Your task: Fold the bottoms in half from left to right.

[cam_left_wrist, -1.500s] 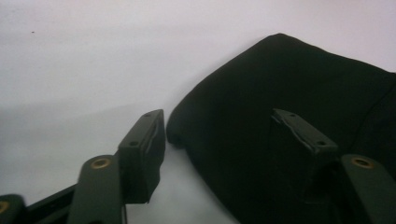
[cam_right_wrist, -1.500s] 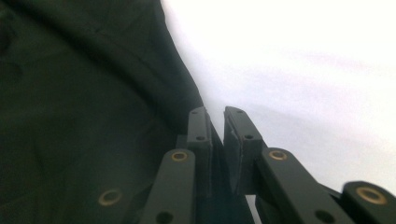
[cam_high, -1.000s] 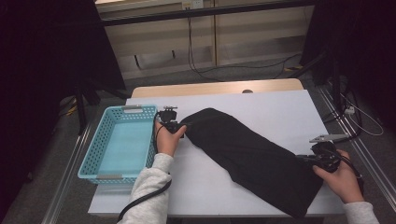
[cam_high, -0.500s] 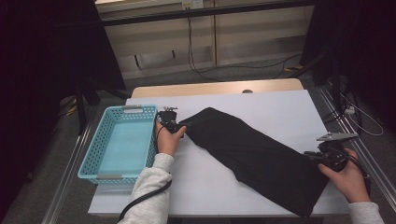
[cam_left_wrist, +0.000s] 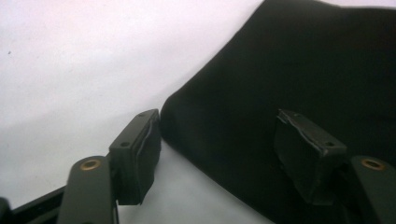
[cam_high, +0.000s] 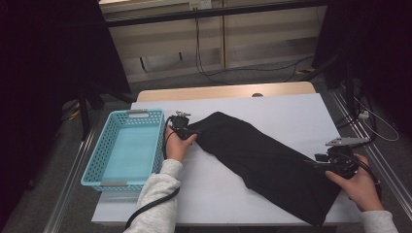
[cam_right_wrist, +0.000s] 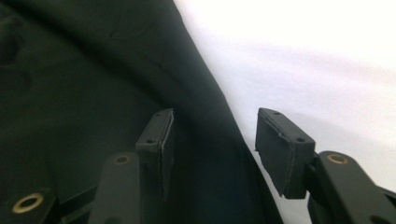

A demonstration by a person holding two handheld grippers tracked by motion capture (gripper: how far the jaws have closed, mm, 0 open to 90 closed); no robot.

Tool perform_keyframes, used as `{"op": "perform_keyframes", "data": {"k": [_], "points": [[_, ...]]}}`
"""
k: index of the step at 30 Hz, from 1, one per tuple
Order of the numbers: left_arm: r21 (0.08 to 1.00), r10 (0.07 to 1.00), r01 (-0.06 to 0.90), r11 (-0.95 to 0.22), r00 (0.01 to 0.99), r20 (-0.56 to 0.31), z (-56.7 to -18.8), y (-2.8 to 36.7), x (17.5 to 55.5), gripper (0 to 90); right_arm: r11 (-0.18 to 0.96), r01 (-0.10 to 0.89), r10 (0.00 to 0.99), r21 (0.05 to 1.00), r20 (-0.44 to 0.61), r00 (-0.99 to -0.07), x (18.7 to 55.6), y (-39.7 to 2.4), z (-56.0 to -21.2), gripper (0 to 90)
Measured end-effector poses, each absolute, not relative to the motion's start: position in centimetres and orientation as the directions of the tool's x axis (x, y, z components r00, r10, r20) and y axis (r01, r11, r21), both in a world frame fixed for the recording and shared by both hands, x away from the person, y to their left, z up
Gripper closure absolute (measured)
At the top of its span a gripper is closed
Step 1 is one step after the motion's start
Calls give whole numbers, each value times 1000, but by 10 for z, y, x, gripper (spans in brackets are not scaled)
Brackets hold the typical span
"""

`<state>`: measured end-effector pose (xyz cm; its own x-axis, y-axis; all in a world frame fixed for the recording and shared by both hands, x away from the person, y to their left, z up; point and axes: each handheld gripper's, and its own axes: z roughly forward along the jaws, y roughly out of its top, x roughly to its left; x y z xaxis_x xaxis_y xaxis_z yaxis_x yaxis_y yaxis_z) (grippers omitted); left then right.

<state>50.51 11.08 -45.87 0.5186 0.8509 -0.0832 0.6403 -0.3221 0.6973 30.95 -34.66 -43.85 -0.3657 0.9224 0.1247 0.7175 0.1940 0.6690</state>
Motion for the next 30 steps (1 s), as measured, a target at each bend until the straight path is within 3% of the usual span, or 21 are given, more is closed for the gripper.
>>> {"op": "perform_keyframes", "data": {"k": [4,12,14,25,30], "points": [[705,846,647,-291,518,-126,-458,113,504,513,200,711,919,674,122,-375,310,-344,-439,446],[690,838,667,-282,521,-162,-457,108,503,715,193,706,916,681,132,-378,310,-341,-437,398],[683,836,678,-271,517,-182,-457,107,503,810,194,704,915,683,133,-381,310,-340,-437,393],[650,853,732,-203,458,-249,-440,109,507,848,189,695,910,694,142,-389,309,-342,-436,355],[655,862,730,-195,446,-240,-427,113,510,849,178,690,906,701,157,-393,308,-343,-435,323]]}}
